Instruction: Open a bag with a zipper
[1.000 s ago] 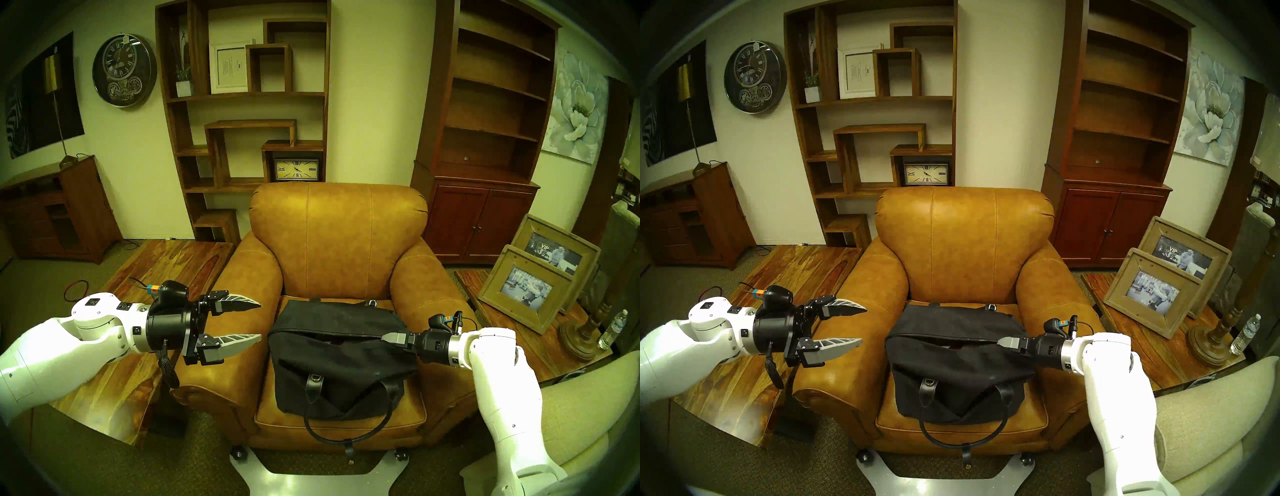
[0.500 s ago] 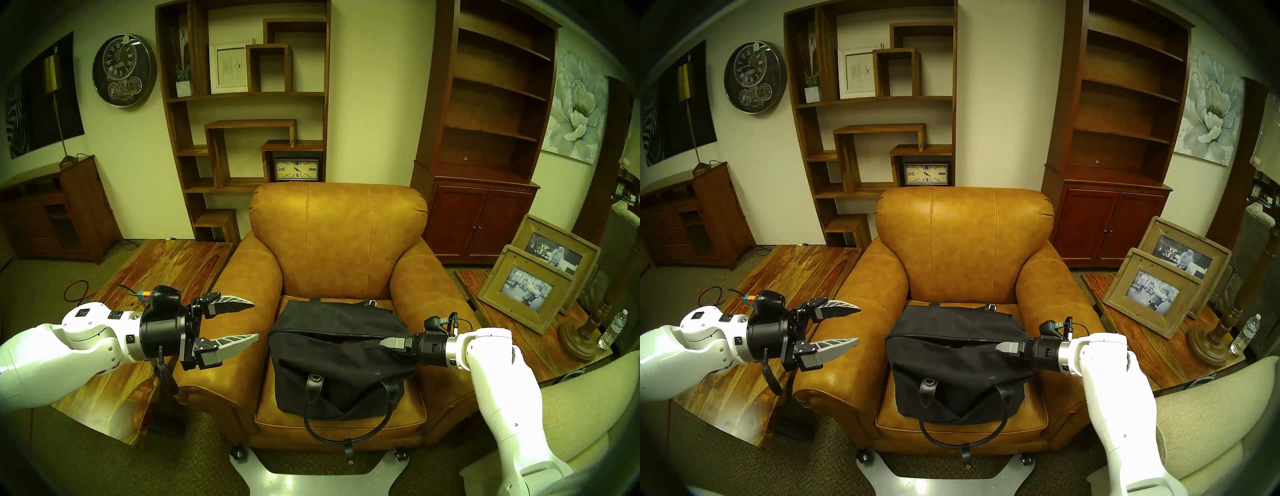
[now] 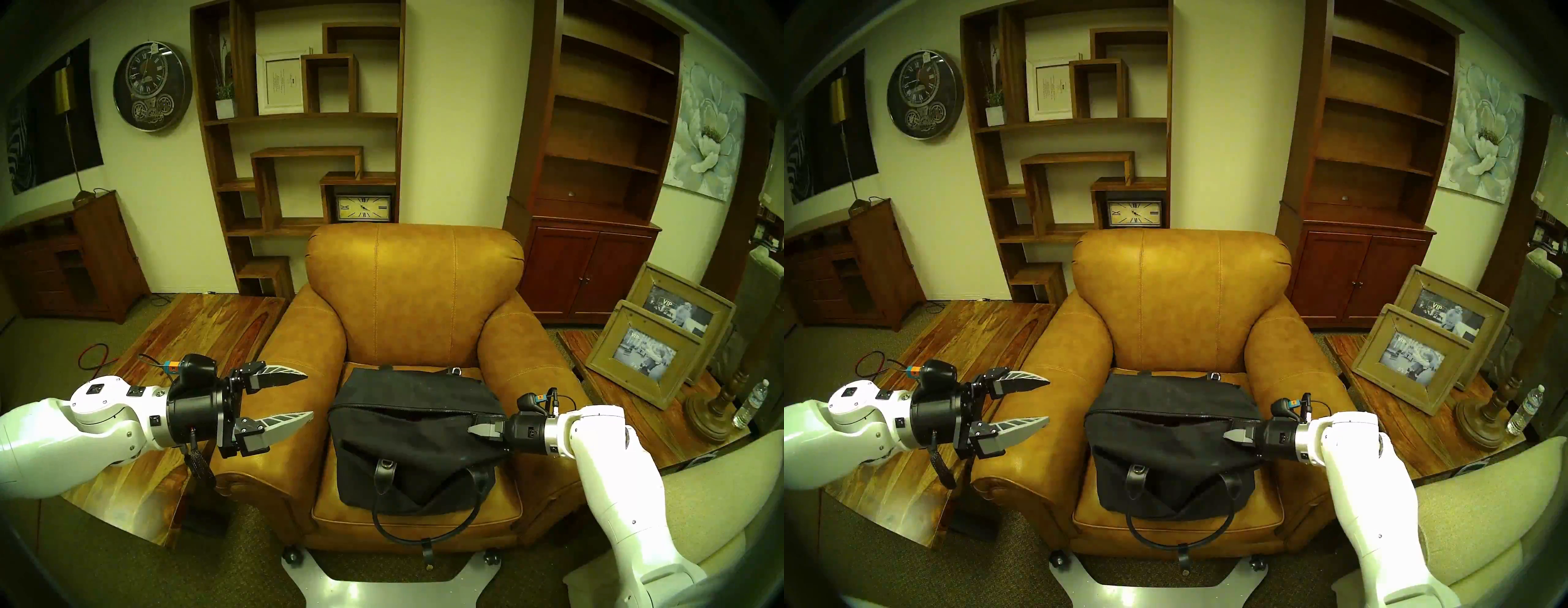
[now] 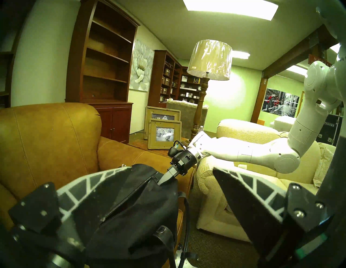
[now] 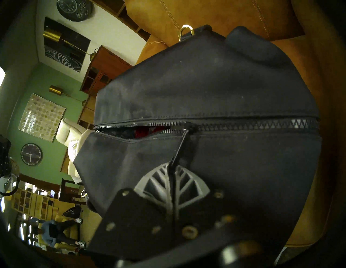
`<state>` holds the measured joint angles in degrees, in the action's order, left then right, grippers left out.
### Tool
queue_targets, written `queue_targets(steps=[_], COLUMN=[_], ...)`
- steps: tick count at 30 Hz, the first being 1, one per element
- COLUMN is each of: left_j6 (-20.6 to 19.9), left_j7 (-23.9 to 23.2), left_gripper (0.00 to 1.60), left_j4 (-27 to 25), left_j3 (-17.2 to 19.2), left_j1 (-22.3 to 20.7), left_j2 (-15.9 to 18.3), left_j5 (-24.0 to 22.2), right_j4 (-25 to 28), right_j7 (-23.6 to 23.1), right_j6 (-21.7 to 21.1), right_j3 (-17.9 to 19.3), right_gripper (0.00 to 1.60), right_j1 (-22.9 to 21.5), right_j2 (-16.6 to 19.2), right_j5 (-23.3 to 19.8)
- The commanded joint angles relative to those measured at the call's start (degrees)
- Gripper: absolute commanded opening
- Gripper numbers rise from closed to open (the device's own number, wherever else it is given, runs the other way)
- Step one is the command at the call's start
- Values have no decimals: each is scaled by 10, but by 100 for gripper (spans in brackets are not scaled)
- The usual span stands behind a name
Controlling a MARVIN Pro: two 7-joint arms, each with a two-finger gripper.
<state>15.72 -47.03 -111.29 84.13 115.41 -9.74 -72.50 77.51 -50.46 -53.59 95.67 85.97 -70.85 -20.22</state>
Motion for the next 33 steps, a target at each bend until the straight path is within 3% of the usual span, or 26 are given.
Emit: queue_targets(steps=[1, 9, 18, 33], left_j6=[10, 14, 15, 18], left_j7=[-3, -1, -1, 0], left_gripper=[160, 160, 160, 160], left_j4=[-9, -10, -10, -11], left_j3=[14, 17, 18, 21], left_j1=[12, 18, 20, 26], left_j2=[11, 14, 15, 20], left_j5=[-8, -10, -10, -13], right_j4=[15, 21, -13, -57], right_j7=[-20, -23, -31, -25], right_j6=[15, 27, 44, 75], right_j3=[6, 5, 17, 44], right_gripper=[0, 0, 0, 0], right_j1=[1, 1, -29, -51], right_j2=[18, 44, 69, 63], right_j5=[-5, 8, 11, 10])
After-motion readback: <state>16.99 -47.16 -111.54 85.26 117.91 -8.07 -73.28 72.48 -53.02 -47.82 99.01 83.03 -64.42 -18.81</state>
